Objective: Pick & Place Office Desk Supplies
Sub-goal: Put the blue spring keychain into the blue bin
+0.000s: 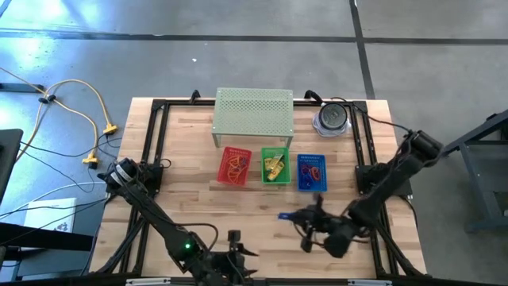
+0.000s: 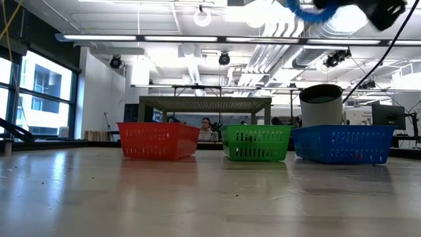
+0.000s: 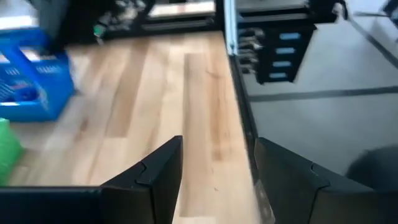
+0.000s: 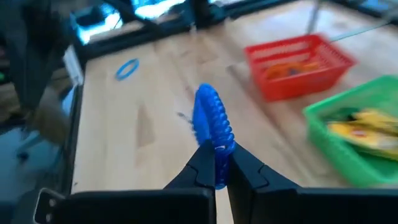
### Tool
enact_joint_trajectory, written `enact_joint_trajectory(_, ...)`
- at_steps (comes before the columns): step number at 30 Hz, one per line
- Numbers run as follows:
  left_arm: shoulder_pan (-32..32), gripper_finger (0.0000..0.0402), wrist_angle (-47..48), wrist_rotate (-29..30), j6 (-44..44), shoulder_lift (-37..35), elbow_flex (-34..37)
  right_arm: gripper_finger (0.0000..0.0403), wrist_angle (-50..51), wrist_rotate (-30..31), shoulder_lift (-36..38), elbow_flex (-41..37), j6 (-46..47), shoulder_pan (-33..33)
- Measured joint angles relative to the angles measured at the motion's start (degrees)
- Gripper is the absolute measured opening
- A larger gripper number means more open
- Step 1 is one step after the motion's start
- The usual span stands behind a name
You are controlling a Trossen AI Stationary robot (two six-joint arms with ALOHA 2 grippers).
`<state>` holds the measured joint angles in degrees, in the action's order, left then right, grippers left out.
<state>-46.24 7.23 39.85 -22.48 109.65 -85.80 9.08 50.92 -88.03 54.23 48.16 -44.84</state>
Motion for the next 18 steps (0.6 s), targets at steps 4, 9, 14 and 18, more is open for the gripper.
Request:
enact_joint_trajectory(4,-0.32,0.0192,2.34,-1.87,-2.44,0.0,0.0,0.0004,10.23,8.26,3.34,0.01,6.05,-2.83)
enact_joint_trajectory(9,-0.87,0.0191,8.18,-3.72,-10.21,-0.04,0.0,0.0004,27.91,8.56,6.8,0.01,18.18,-1.47)
enact_joint_trajectory(14,-0.94,0.0191,12.33,-6.11,-15.42,-0.04,0.0,0.0004,45.86,-0.65,7.7,-0.01,31.24,4.11)
enact_joint_trajectory(18,-0.92,0.0191,13.77,-6.09,-16.17,-0.04,0.0,0.0004,54.19,-7.61,7.63,-0.01,37.85,8.71)
